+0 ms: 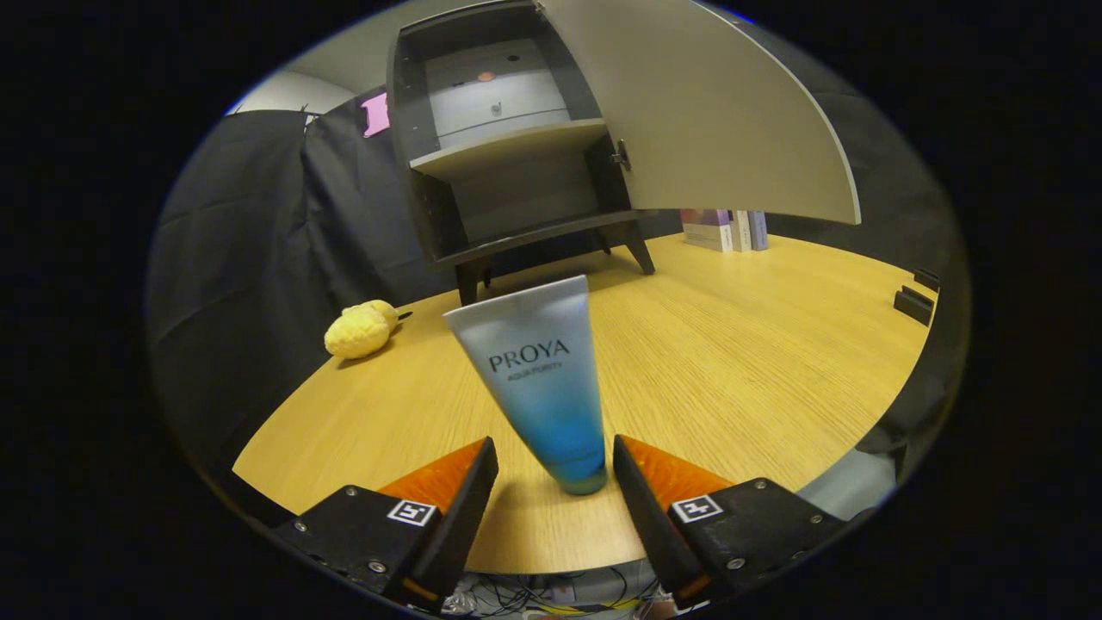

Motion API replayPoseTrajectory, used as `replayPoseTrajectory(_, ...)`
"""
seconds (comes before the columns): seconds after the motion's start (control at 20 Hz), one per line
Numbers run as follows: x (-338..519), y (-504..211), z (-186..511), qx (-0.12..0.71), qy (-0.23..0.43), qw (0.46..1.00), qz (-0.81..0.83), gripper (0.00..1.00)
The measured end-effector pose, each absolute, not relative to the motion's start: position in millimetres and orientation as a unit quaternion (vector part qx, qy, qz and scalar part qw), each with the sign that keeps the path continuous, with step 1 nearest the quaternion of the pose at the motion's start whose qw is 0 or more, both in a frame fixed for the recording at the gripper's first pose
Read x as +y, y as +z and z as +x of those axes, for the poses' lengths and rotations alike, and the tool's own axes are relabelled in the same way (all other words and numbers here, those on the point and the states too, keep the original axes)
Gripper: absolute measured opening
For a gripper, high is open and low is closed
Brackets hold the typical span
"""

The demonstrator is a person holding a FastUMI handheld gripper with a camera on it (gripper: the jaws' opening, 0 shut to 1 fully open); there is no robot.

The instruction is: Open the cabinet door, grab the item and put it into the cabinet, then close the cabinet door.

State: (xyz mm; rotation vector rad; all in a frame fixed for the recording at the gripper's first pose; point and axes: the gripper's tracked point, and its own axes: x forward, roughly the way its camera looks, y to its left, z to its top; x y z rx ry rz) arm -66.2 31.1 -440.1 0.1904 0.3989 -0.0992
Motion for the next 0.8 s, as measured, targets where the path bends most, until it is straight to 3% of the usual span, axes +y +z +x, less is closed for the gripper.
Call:
replayPoseTrajectory(0.05,28,-436,-64,0.191,-0.05,0.976,0.089,0.78)
replayPoseTrajectory(0.15,20,-438,-59,0.193,-0.062,0.977,0.072,0.46)
replayPoseTrajectory(0.5,18,-420,-57,0.203,-0.06,0.976,0.055,0.45)
replayPoseTrajectory(0.8,22,-351,-27,0.176,-0.056,0.982,0.035,0.44)
